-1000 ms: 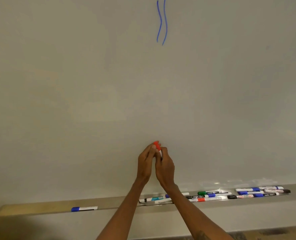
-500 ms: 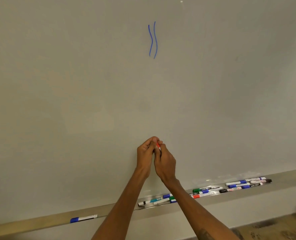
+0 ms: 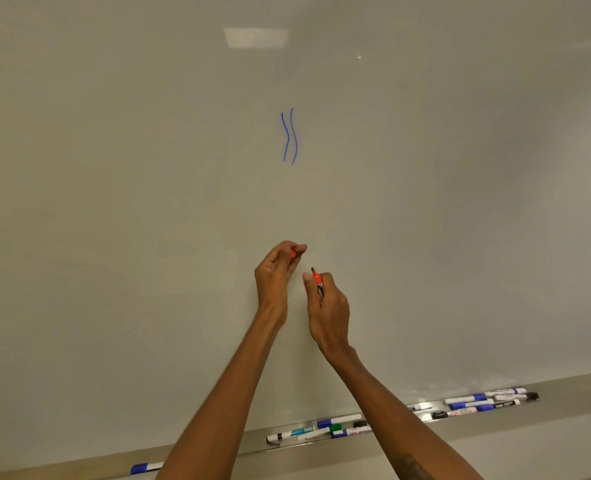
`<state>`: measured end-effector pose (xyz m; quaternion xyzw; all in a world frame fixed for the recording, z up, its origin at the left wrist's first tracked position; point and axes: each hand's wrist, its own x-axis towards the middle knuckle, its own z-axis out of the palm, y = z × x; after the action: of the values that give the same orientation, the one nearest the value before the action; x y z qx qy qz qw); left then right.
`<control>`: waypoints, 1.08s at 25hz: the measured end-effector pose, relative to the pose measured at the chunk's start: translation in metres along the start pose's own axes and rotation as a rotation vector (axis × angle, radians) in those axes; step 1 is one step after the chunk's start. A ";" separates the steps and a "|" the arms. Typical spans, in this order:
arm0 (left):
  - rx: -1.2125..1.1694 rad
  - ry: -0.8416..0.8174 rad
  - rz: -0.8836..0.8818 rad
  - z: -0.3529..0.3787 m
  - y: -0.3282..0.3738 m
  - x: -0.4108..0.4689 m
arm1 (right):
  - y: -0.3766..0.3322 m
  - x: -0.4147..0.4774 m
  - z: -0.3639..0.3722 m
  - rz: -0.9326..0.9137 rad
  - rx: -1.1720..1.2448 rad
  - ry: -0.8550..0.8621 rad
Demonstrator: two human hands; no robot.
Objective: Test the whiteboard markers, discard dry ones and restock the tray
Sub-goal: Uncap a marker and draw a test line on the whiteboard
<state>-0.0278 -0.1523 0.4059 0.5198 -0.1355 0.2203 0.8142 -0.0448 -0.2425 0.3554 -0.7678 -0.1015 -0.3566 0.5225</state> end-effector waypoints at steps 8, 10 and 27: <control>0.329 0.104 0.447 0.022 0.066 0.055 | -0.060 0.093 -0.038 -0.045 0.448 0.011; 0.442 0.116 0.558 0.022 0.078 0.078 | -0.075 0.116 -0.047 -0.024 0.589 0.019; 0.933 0.264 1.071 -0.005 0.053 0.201 | -0.070 0.188 -0.032 -0.057 0.749 -0.003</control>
<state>0.1197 -0.0852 0.5354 0.6445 -0.1641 0.6851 0.2973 0.0402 -0.2806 0.5359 -0.5207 -0.2471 -0.3082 0.7568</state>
